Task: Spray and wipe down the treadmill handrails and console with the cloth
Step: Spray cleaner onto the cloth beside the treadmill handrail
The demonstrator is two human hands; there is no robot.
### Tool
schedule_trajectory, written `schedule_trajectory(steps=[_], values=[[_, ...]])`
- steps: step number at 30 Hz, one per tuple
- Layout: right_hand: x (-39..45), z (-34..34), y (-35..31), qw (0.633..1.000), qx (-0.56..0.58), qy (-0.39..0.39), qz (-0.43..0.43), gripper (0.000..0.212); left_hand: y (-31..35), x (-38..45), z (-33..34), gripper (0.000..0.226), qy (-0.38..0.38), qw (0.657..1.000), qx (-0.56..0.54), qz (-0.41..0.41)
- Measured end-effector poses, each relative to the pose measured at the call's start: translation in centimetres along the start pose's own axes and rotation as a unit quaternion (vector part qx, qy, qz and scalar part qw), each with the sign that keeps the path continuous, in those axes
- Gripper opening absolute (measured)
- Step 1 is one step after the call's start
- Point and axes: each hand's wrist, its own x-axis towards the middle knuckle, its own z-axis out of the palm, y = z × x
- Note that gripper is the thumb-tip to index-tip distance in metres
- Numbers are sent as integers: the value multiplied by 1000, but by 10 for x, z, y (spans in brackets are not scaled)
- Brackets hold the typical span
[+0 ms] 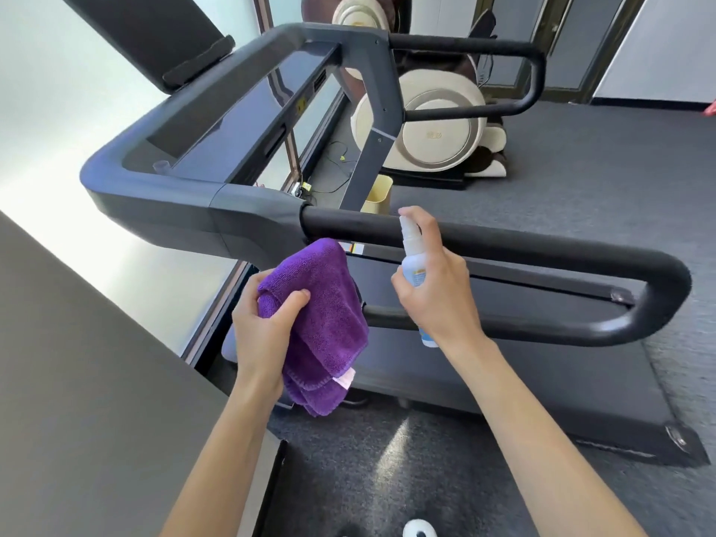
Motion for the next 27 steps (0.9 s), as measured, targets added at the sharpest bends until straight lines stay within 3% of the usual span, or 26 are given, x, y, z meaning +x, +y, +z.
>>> schedule_trajectory(steps=[6,16,27], values=[[6,6,-4,999,-40,-18,-9,71,-6,4,-6,26,-10,1000,-16,-6],[5,2,-5,998,-57,26,-27,76,-12,7,-10,33,-11,1000,-18,-22],[-15,-18,-1,991,129,-35,8,83,-12,-2,-3,31,-26,999,-20,-20]])
